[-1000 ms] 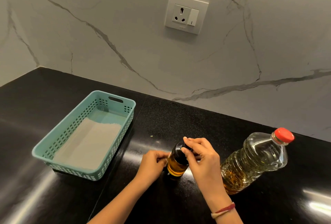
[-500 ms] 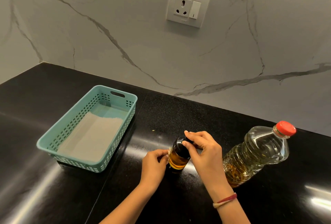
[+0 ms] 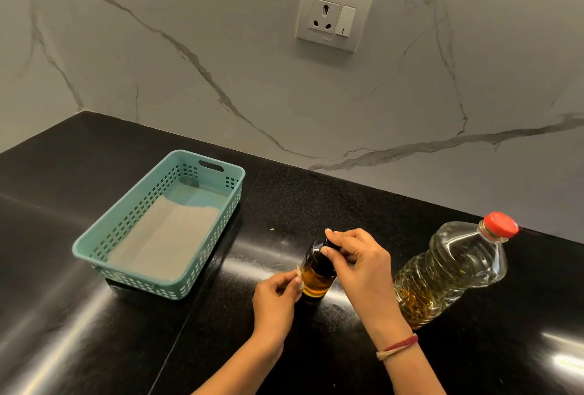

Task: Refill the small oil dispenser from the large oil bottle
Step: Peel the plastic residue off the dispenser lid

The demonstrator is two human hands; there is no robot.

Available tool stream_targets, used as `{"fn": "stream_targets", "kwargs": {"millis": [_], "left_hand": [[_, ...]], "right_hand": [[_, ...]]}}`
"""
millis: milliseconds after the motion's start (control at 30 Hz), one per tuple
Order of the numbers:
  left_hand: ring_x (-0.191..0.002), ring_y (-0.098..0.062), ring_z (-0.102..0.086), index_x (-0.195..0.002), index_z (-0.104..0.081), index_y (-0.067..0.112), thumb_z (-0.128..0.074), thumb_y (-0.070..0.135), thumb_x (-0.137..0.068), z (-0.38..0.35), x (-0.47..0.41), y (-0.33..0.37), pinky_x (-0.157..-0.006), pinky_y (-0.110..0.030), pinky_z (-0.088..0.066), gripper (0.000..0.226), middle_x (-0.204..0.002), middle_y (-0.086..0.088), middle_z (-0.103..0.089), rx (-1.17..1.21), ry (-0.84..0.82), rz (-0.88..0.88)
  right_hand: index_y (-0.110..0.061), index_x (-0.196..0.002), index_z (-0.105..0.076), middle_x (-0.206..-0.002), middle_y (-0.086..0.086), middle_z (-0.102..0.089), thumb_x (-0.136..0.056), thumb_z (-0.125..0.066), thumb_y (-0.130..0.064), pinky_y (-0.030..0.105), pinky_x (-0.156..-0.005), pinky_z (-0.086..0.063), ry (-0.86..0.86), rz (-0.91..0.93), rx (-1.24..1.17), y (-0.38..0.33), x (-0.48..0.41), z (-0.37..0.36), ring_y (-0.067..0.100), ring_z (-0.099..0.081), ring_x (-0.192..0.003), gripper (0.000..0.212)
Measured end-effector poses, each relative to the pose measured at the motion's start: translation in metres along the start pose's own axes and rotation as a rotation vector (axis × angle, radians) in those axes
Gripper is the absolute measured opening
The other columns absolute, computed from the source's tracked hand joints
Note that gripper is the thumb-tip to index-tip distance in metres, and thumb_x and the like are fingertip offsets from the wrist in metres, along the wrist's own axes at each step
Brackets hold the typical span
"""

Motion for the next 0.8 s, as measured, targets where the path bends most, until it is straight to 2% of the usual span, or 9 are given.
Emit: {"fn": "stream_targets", "kwargs": {"millis": [100,167,267,433,567,700,800], "left_hand": [[-0.080,-0.005,-0.070,-0.093,-0.075,0.015,-0.069,0.004,-0.086,0.000,0.004,0.010,-0.080,-0.027,-0.055,0.014,-0.083,0.001,-0.076,-0.039,0.036,-0.093],[-0.071,-0.003,-0.068,-0.089,-0.072,0.014,-0.071,0.002,-0.083,-0.002,0.008,0.022,-0.072,-0.020,-0.053,0.013,-0.077,-0.001,-0.074,0.021,0.036,-0.149],[-0.068,-0.002,-0.066,-0.090,-0.070,0.009,-0.071,0.001,-0.083,-0.006,0.012,0.034,-0.066,-0.014,-0.051,0.011,-0.075,-0.001,-0.072,0.095,0.024,-0.190],[-0.071,-0.012,-0.065,-0.100,-0.065,-0.001,-0.062,0.002,-0.090,-0.008,0.006,0.017,-0.070,-0.021,-0.054,0.011,-0.082,-0.011,-0.068,0.192,0.043,0.023],[-0.058,-0.015,-0.059,-0.105,-0.062,-0.008,-0.059,-0.002,-0.092,-0.007,0.003,0.006,-0.056,-0.017,-0.054,0.015,-0.075,-0.018,-0.061,0.184,0.060,0.113],[-0.072,-0.014,-0.063,-0.102,-0.063,-0.003,-0.058,-0.002,-0.092,-0.011,0.010,0.023,-0.068,-0.018,-0.056,0.011,-0.090,-0.015,-0.064,0.280,-0.012,0.054],[-0.078,-0.011,-0.065,-0.102,-0.063,0.000,-0.058,0.000,-0.092,-0.018,0.015,0.035,-0.077,-0.023,-0.056,0.011,-0.090,-0.009,-0.066,0.324,-0.060,-0.009]], "right_hand": [[-0.013,-0.110,-0.071,-0.092,-0.008,-0.062,-0.078,-0.075,-0.007,0.025,-0.076,-0.057,0.004,-0.005,-0.004,0.000,0.000,0.001,0.005,-0.061,-0.086,0.033],[-0.013,-0.110,-0.071,-0.092,-0.008,-0.062,-0.078,-0.075,-0.007,0.024,-0.075,-0.056,0.005,0.000,-0.005,-0.001,0.000,0.002,0.004,-0.061,-0.086,0.032],[-0.014,-0.110,-0.071,-0.092,-0.007,-0.063,-0.079,-0.075,-0.009,0.023,-0.075,-0.055,-0.005,0.004,0.001,-0.001,0.000,0.002,0.004,-0.061,-0.086,0.032],[-0.014,-0.110,-0.071,-0.091,-0.007,-0.063,-0.078,-0.075,-0.009,0.016,-0.073,-0.052,0.000,-0.001,-0.006,0.000,0.000,0.001,0.001,-0.060,-0.085,0.032],[-0.014,-0.109,-0.072,-0.089,-0.006,-0.063,-0.078,-0.076,-0.008,0.019,-0.072,-0.052,0.006,-0.002,-0.018,0.001,0.000,0.001,0.004,-0.061,-0.083,0.032],[-0.015,-0.110,-0.071,-0.089,-0.007,-0.063,-0.078,-0.076,-0.009,0.018,-0.073,-0.052,0.001,0.001,-0.012,0.001,-0.001,0.000,0.004,-0.061,-0.083,0.032],[-0.015,-0.110,-0.071,-0.089,-0.007,-0.063,-0.079,-0.076,-0.010,0.017,-0.071,-0.051,-0.003,0.001,-0.003,0.001,-0.002,0.000,0.003,-0.061,-0.081,0.032]]}}
Point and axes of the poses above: each hand's wrist, its own x-axis away from the middle knuckle, its own z-axis out of the back of the hand, y = z × x, the point moved 3 cm from there along -x, towards the middle knuckle
